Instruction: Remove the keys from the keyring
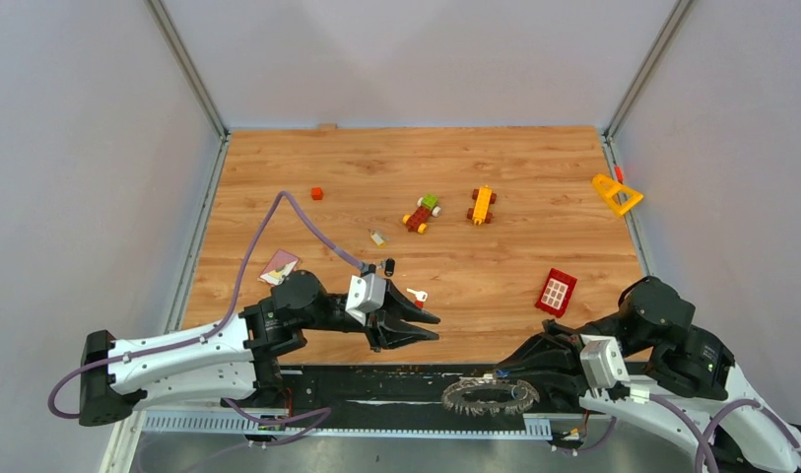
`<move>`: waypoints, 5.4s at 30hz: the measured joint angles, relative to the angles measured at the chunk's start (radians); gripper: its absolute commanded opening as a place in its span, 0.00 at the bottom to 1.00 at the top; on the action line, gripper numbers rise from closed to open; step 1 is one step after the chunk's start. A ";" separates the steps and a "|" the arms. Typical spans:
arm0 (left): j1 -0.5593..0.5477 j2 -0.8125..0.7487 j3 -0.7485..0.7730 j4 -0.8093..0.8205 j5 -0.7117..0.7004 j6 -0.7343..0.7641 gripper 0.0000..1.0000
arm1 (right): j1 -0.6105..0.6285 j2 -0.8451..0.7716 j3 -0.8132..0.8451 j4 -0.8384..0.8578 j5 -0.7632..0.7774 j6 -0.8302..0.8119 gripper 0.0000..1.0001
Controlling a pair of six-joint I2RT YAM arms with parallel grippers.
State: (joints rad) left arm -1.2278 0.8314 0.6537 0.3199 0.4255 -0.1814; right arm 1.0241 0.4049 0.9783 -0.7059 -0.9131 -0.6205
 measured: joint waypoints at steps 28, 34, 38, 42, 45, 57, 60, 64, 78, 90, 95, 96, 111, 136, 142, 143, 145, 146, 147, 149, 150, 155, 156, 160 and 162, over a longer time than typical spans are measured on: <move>-0.002 0.273 0.136 0.152 0.158 -0.023 0.48 | 0.000 0.100 -0.014 0.030 0.125 -0.038 0.00; -0.009 0.312 0.155 0.171 0.223 -0.037 0.50 | 0.001 0.109 -0.013 0.022 0.138 -0.055 0.00; -0.017 0.330 0.160 0.174 0.256 -0.040 0.52 | 0.002 0.104 -0.012 0.009 0.149 -0.063 0.00; -0.032 0.348 0.172 0.181 0.279 -0.043 0.54 | 0.002 0.100 -0.012 -0.004 0.168 -0.073 0.00; -0.034 0.353 0.176 0.181 0.281 -0.045 0.55 | 0.002 0.099 -0.012 -0.009 0.174 -0.080 0.00; -0.035 0.362 0.176 0.174 0.285 -0.039 0.20 | 0.002 0.090 -0.012 -0.049 0.191 -0.081 0.00; -0.034 0.362 0.176 0.154 0.291 -0.042 0.12 | 0.002 0.082 -0.010 -0.057 0.203 -0.084 0.00; -0.039 0.370 0.177 0.145 0.291 -0.042 0.03 | 0.004 0.080 -0.009 -0.057 0.219 -0.091 0.00; -0.045 0.356 0.206 -0.046 0.219 0.012 0.00 | 0.003 0.065 -0.009 -0.043 0.295 -0.130 0.00; -0.055 0.283 0.206 -0.233 0.060 0.039 0.33 | 0.002 0.005 -0.035 -0.010 0.365 -0.199 0.00; -0.055 0.257 0.206 -0.242 -0.013 0.047 0.39 | 0.001 0.006 -0.040 -0.009 0.373 -0.200 0.00; -0.055 0.249 0.206 -0.242 -0.029 0.050 0.40 | 0.000 0.006 -0.040 -0.010 0.373 -0.200 0.00; -0.055 0.151 0.160 -0.167 -0.089 0.058 0.52 | 0.000 0.031 -0.060 -0.002 0.386 -0.155 0.00; -0.055 0.138 0.145 -0.134 -0.180 0.061 0.46 | 0.000 0.145 -0.003 -0.018 0.477 0.092 0.00; -0.055 0.142 0.143 -0.133 -0.193 0.072 0.47 | 0.000 0.125 -0.014 -0.008 0.449 0.043 0.00; -0.055 0.142 0.143 -0.133 -0.194 0.077 0.47 | 0.000 0.109 -0.025 -0.005 0.438 0.018 0.00; -0.055 0.141 0.143 -0.133 -0.193 0.089 0.48 | 0.000 0.075 -0.048 0.003 0.413 -0.032 0.00; -0.055 0.140 0.143 -0.133 -0.193 0.096 0.48 | 0.000 0.058 -0.058 0.006 0.402 -0.055 0.00; -0.055 0.138 0.143 -0.136 -0.192 0.104 0.48 | 0.000 0.042 -0.064 0.006 0.392 -0.080 0.02; -0.055 0.135 0.143 -0.142 -0.183 0.121 0.48 | 0.000 0.034 -0.063 0.008 0.378 -0.114 0.06; -0.055 0.133 0.143 -0.147 -0.173 0.130 0.48 | 0.000 0.034 -0.061 0.007 0.369 -0.133 0.07; -0.055 0.136 0.151 -0.190 -0.097 0.175 0.48 | 0.000 0.057 -0.044 -0.025 0.312 -0.234 0.00; -0.055 0.144 0.161 -0.205 -0.077 0.185 0.48 | 0.000 0.063 -0.040 -0.037 0.295 -0.260 0.00; -0.055 0.191 0.214 -0.223 -0.010 0.198 0.53 | 0.000 0.079 -0.035 -0.064 0.254 -0.332 0.00; -0.055 0.221 0.235 -0.222 0.027 0.198 0.54 | 0.000 0.091 -0.035 -0.070 0.243 -0.365 0.00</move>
State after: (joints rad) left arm -1.2827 1.0523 0.8890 0.0982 0.4526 0.0170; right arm 1.0241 0.4957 0.9436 -0.7757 -0.6701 -0.9855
